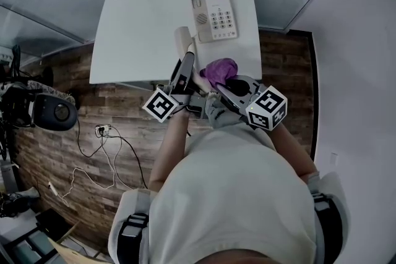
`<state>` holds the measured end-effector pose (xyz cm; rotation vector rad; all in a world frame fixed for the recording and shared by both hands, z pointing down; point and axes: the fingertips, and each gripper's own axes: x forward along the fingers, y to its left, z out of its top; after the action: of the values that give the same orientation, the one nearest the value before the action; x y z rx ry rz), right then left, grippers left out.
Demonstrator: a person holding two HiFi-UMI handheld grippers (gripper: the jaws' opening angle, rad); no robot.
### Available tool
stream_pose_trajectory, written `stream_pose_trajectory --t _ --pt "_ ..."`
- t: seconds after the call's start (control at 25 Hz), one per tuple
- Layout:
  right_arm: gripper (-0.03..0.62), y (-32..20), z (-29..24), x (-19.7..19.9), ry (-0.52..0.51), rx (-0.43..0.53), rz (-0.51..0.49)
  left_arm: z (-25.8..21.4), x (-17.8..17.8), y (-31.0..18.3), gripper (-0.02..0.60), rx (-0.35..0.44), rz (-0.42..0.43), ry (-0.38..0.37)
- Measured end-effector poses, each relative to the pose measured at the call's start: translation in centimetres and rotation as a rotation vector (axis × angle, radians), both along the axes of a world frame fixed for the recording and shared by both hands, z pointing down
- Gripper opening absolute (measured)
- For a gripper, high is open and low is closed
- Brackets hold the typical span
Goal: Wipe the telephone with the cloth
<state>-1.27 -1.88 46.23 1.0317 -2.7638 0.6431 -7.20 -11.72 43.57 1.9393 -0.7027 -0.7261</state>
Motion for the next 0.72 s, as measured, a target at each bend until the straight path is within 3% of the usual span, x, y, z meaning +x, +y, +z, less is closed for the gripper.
stream_pose_trajectory --t 0.72 --pt "0.046 1.3 1.1 0.3 0.035 -0.021 -0.013 0.1 -1.1 -0.8 0.227 -0.013 -0.047 -0.022"
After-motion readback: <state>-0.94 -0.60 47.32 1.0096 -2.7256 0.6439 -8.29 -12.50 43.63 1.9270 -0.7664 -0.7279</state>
